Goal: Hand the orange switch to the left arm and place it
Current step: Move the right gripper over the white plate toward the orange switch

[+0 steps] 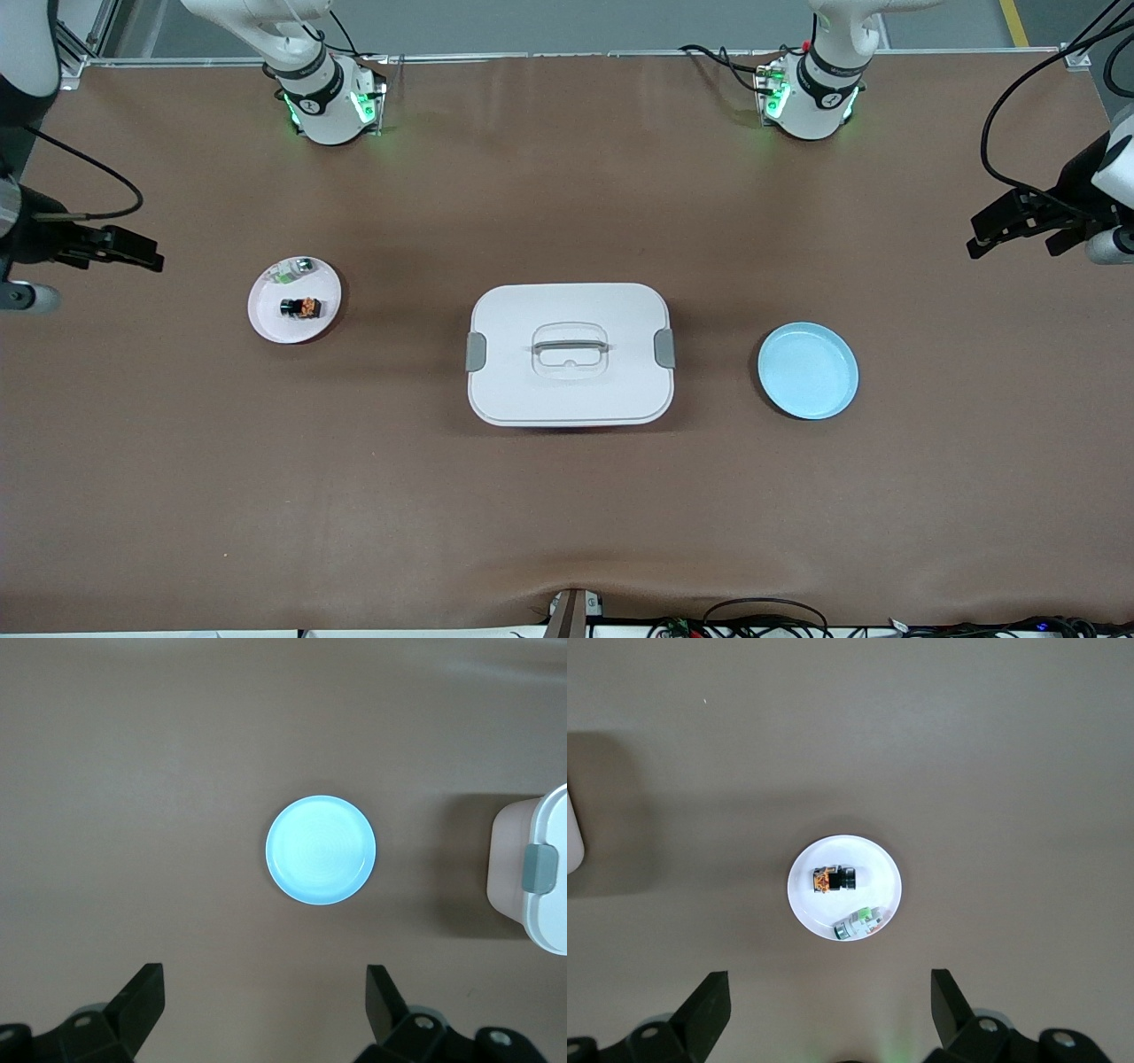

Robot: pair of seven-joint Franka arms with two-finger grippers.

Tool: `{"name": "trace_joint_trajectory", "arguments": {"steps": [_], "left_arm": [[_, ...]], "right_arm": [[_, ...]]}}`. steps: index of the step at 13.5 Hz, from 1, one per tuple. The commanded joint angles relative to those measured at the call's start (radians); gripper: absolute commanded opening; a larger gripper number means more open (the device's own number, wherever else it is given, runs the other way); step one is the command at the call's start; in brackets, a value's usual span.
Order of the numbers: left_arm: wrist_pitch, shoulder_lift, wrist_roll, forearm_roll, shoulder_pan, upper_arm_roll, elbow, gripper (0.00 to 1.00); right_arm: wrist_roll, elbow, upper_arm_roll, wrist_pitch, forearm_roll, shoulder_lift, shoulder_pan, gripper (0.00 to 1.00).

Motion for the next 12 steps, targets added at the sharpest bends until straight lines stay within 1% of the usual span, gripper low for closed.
{"name": "trace_joint_trajectory", "arguments": {"steps": [1, 3, 4, 9, 12], "left_arm": [[-0.018, 0.011, 0.015, 0.007, -0.001, 0.0, 0.026, 1.0], [-0.018, 0.009, 0.015, 0.007, -0.001, 0.0, 0.026, 1.0], [-0.018, 0.009, 0.017, 0.007, -0.001, 0.0, 0.026, 1.0], [-0.018, 0.009, 0.014, 0.007, -0.003, -0.002, 0.031, 1.0], [-0.018, 0.011, 0.015, 0.007, -0.003, -0.002, 0.031, 1.0]], "right_arm": [[-0.003, -0.012, 0.003, 0.044, -0.004, 0.027, 0.027, 1.0], [-0.003, -0.062, 0.003, 0.056, -0.004, 0.027, 0.033, 1.0], [-0.003, -0.105, 0.003, 0.087, -0.013, 0.024, 0.045, 1.0], [-0.003, -0.427, 0.002, 0.294, -0.016, -0.093, 0.047, 1.0], [-0.001, -0.579, 0.0, 0.43, -0.03, -0.133, 0.047, 1.0]]}}
